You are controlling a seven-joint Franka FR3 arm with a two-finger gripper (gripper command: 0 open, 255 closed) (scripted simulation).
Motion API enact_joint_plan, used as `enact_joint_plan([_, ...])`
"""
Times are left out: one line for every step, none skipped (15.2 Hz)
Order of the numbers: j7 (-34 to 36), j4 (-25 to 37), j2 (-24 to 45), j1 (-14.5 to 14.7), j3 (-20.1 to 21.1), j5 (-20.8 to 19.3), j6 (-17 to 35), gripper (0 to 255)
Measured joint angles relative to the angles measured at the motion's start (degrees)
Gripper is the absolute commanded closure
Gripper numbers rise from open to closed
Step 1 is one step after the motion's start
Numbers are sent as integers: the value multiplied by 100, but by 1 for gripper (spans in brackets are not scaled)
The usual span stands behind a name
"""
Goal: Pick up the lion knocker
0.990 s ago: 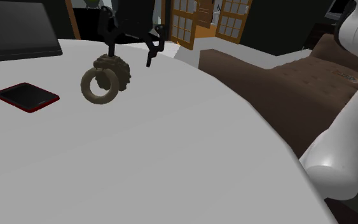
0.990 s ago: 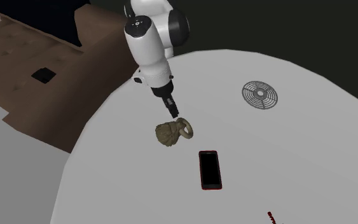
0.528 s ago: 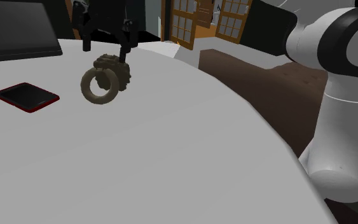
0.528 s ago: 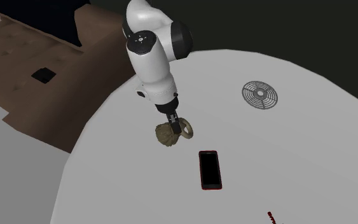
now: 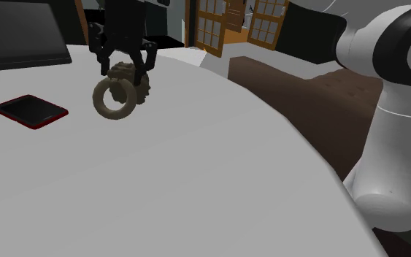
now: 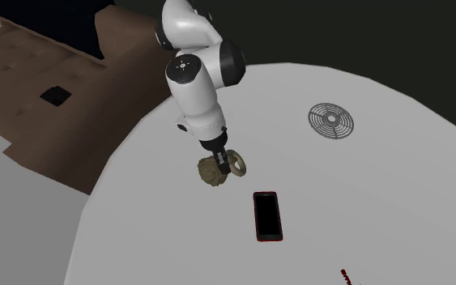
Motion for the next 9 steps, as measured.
enact_joint_plan([-5, -16, -11, -5, 1, 6, 12, 255])
enact_joint_plan([-8, -27, -19, -8, 2, 11, 18, 255])
enact_joint_plan([-11, -42, -30, -12, 3, 17, 26, 255])
enact_joint_plan([-16, -57, -40, -17, 4, 23, 33, 255])
enact_joint_plan([-19, -74, -52, -22, 5, 29, 45, 255])
enact_joint_plan([-23, -90, -63, -26, 6, 35, 57, 255])
enact_joint_plan([-28, -101, -71, -32, 5, 41, 60, 255])
enact_joint_plan([-30, -104, -74, -34, 6, 43, 62, 255])
enact_joint_plan([-16, -65, -45, -18, 5, 24, 40, 255])
